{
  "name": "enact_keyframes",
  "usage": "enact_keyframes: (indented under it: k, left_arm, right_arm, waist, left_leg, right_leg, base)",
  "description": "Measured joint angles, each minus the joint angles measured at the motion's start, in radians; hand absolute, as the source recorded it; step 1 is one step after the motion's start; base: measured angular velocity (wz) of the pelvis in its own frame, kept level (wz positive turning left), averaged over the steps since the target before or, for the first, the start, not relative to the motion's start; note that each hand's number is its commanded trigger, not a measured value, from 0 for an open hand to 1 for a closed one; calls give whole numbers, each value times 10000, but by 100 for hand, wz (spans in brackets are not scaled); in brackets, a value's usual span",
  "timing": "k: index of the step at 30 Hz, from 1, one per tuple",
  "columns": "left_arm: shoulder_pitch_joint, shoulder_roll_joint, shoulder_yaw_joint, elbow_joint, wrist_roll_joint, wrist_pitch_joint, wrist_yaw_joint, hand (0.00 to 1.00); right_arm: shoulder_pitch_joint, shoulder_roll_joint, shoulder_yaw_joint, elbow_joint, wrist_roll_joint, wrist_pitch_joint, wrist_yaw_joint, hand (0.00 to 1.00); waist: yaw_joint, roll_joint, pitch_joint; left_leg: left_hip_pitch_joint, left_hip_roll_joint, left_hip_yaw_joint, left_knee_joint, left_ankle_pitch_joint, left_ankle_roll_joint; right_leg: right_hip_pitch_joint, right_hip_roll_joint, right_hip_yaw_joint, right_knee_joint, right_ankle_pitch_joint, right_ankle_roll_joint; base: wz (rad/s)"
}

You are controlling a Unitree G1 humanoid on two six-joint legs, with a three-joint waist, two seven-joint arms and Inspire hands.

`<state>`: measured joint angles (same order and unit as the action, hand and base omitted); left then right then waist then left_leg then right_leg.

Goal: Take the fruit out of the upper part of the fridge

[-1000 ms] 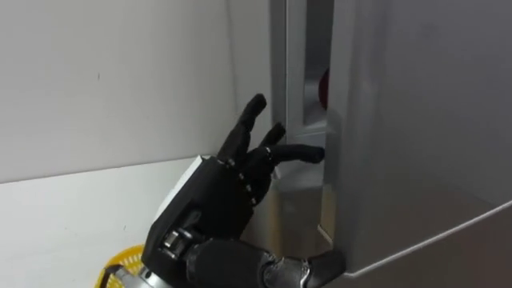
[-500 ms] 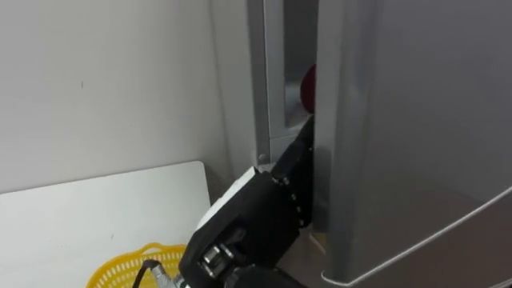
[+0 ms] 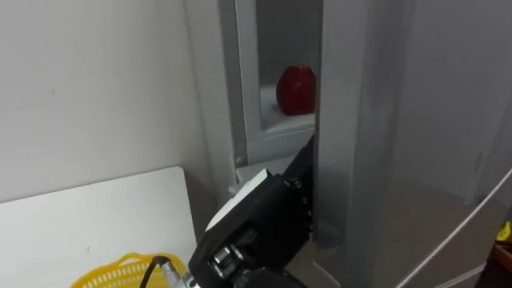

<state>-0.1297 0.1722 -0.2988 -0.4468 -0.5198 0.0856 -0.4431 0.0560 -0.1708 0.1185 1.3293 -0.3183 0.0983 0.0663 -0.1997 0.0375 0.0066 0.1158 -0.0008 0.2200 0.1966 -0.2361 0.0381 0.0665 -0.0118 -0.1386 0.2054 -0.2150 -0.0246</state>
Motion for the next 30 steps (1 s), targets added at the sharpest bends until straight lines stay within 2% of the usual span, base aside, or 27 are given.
enact_keyframes:
  k: [2, 10, 19, 24, 28, 30]
  left_arm:
    - [-29, -1, -19, 0, -1, 0, -40, 0]
    - [-229, 2, -336, -2, -6, -34, -61, 0]
    - [-533, 6, -618, -2, -20, -35, -93, 0]
    - [-752, 14, -825, 0, -180, -33, -89, 0]
    - [-930, 26, -928, 86, -373, -33, -81, 0]
    - [-1066, 27, -1073, 152, -400, -34, -77, 0]
  right_arm:
    - [19, -17, -211, 71, 81, -11, -20, 0]
    - [65, -275, -450, 522, 891, -180, 2, 0]
    - [108, -302, -449, 542, 1214, -180, 22, 0]
    - [110, -321, -444, 542, 1406, -183, 19, 0]
    - [117, -368, -445, 567, 1551, -214, 19, 0]
    - [120, -408, -443, 565, 1587, -220, 16, 0]
  waist:
    - [-196, -4, 4]
    - [-360, 92, 45]
    - [-679, 208, 51]
    - [-696, 265, 65]
    - [-979, 298, 69]
    - [-999, 299, 69]
  left_leg:
    - [6, 3, 27, -1, -1, -1]
    - [23, 95, 508, -118, -3, 0]
    - [18, 114, 578, -306, -36, 55]
    - [109, 125, 793, -313, -36, 55]
    - [132, 119, 895, -307, -36, 54]
    - [135, 124, 1005, -300, -35, 54]
  right_leg:
    - [0, 7, 15, -2, 9, 6]
    - [-28, 105, 215, -203, 193, 12]
    - [-171, 160, 310, -180, 261, 26]
    - [-165, 180, 499, -176, 277, 31]
    - [-164, 174, 551, -170, 281, 35]
    - [-188, 173, 588, -164, 282, 37]
  base:
    - [0]
    - [-6]
    - [-4]
    - [-12]
    - [-7]
    - [-10]
